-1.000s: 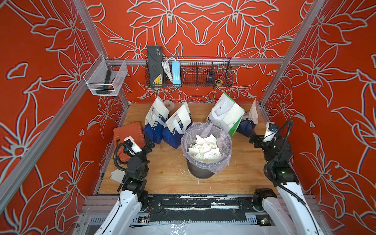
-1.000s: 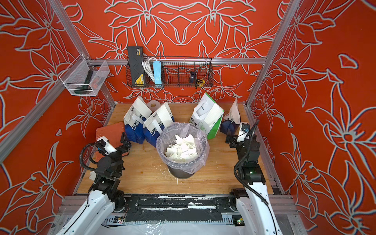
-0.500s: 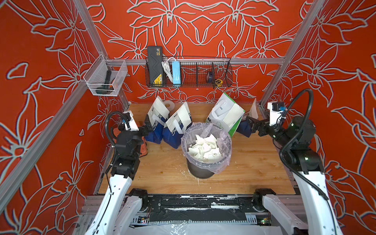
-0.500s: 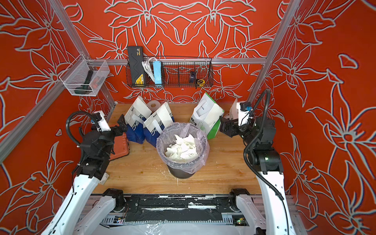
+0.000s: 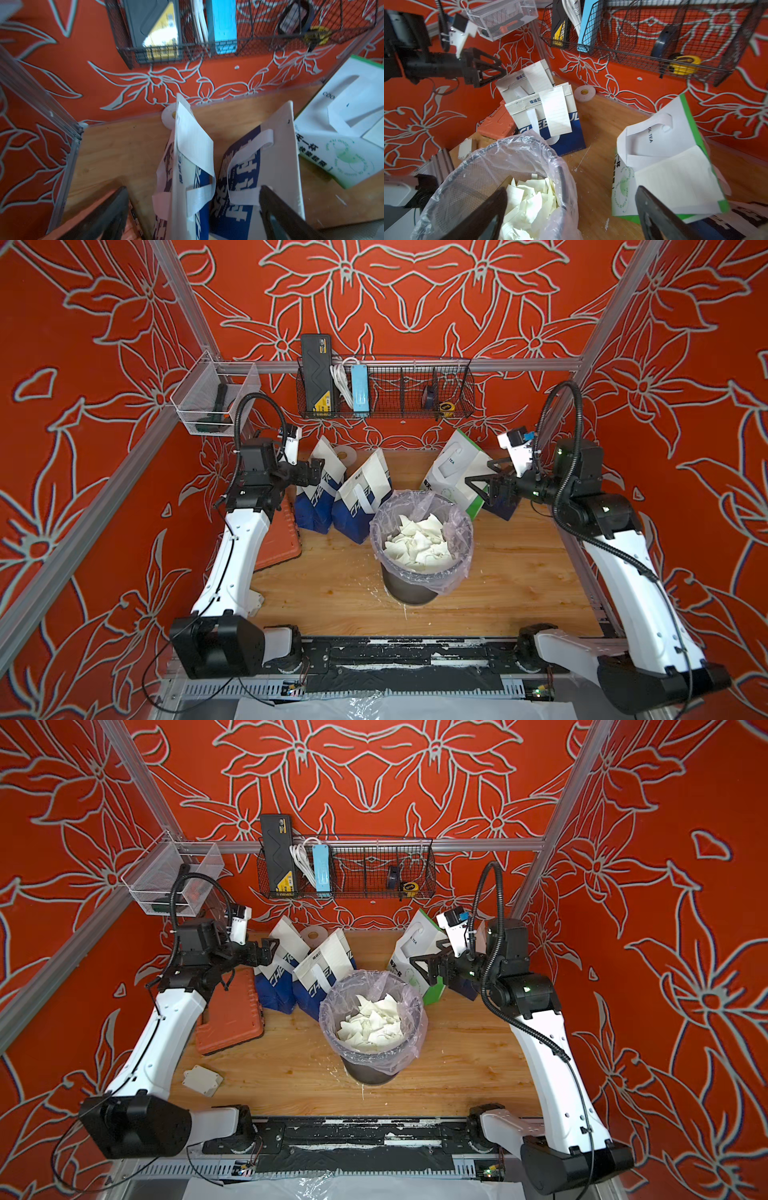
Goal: Shred takeout receipts and throw away
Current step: Pick up the takeout bag from the center of the board.
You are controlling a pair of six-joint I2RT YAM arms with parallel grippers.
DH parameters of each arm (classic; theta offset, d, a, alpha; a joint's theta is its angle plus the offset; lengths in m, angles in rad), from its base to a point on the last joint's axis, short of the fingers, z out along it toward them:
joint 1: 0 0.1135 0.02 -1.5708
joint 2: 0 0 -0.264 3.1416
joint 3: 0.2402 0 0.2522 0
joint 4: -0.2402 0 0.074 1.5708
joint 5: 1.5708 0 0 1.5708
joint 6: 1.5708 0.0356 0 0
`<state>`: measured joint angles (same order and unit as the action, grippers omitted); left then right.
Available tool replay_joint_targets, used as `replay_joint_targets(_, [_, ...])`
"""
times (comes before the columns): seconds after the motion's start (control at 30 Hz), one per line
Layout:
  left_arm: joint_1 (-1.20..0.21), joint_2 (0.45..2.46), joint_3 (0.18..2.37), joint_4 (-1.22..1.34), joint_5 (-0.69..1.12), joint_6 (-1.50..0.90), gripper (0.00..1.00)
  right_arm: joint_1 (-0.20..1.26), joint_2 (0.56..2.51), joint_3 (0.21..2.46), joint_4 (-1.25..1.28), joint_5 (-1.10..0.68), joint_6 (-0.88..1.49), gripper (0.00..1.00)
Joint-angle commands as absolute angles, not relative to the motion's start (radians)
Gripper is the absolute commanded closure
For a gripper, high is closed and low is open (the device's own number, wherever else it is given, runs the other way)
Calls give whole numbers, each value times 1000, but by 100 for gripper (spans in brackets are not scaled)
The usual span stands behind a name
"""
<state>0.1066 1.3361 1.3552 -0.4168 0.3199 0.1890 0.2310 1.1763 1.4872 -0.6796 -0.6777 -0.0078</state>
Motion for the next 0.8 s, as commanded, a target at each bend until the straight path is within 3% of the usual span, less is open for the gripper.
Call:
replay_joint_targets(0.0, [113, 1381, 1430, -570, 346, 267, 8, 288, 1229, 1547, -725, -688, -42, 4])
replay_joint_targets(0.23, [114, 1472, 1511, -681, 280, 314, 19, 380, 1362, 1647, -741, -648, -55, 4])
replay_joint_targets(0.33, [117, 1490, 1524, -697, 279, 322, 31, 408, 1409, 1679, -736, -642, -56, 4])
replay_joint_targets(0.43, [119, 1510, 1532, -712, 252, 329, 58, 439, 1461, 1713, -739, -633, -58, 4])
replay_joint_targets(0.47, [119, 1514, 1532, -715, 242, 334, 62, 448, 1475, 1723, -741, -631, -58, 4])
replay_joint_targets(0.67, [123, 1542, 1559, -712, 265, 342, 63, 489, 1550, 1773, -717, -633, -52, 4])
replay_joint_targets(0.77, [122, 1558, 1569, -714, 309, 361, 68, 511, 1592, 1801, -705, -641, -48, 4])
